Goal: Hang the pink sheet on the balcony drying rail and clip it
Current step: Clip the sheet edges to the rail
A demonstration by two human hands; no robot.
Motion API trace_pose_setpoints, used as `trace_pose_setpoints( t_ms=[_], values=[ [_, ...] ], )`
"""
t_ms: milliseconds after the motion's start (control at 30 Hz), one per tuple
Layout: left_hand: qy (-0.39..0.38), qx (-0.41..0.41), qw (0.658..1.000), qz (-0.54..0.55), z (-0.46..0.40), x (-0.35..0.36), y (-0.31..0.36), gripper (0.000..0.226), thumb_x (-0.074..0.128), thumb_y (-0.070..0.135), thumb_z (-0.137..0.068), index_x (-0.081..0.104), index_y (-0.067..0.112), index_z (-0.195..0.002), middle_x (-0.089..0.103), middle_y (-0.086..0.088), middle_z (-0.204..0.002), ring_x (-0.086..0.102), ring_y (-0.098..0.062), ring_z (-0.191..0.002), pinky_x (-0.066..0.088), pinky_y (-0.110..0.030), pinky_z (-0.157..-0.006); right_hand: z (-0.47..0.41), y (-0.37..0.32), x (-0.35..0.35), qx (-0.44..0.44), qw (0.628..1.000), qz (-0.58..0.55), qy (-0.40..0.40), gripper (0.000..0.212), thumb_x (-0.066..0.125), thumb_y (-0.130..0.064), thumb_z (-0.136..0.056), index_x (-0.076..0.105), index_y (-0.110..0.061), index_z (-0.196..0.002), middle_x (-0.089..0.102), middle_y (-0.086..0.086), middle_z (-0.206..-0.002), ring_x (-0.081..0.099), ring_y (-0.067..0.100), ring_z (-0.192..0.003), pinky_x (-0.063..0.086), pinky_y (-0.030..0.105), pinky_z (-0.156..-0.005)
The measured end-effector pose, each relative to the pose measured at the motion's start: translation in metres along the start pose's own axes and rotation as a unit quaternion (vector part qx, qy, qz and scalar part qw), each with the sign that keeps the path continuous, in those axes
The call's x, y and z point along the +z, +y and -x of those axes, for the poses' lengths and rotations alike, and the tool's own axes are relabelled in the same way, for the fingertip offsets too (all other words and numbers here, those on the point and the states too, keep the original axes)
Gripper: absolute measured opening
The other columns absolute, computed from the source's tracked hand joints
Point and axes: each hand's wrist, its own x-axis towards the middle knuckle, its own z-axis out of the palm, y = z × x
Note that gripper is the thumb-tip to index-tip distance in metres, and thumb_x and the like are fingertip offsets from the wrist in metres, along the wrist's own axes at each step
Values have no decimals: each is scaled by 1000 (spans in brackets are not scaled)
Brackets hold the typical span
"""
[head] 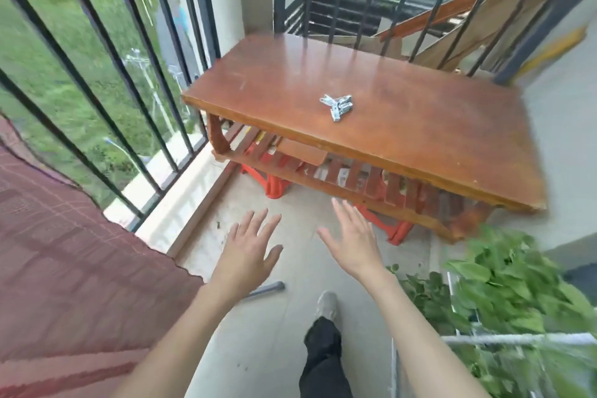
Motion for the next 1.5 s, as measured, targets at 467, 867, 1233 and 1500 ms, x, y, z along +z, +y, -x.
trace_pose_setpoints(
  t_ms=[467,867,1233,1500],
  values=[
    [-81,-78,991,72,-294,42,48,54,40,36,-95,23,21,-145,20,-6,-154,11,-25,-143,13,-40,-116,-270,97,-105,17,997,-5,-71,57,38,-38,-97,19,-21,-148,23,0,-155,18,18,-142,18,35,-115],
    [-116,-151,973,130,-477,69,18,49,42,26,-95,31,15,-141,38,-6,-143,32,-25,-131,30,-33,-105,-458,99,-102,43,994,8,-101,45,37,-26,-99,32,-20,-143,37,2,-146,32,20,-136,25,32,-110],
    [-113,-286,933,186,-567,94,33,41,56,39,-87,47,9,-113,47,-9,-116,46,-27,-109,45,-38,-86,-501,125,-71,134,975,-14,-174,37,42,-26,-97,49,-15,-132,49,4,-134,44,21,-125,32,31,-107],
    [-80,-248,940,219,-542,85,3,22,48,15,-92,56,11,-112,58,-8,-108,53,-23,-99,43,-31,-85,-510,126,-71,106,975,-2,-196,39,44,-34,-95,51,-18,-130,49,4,-128,43,21,-122,34,32,-104]
  ],
)
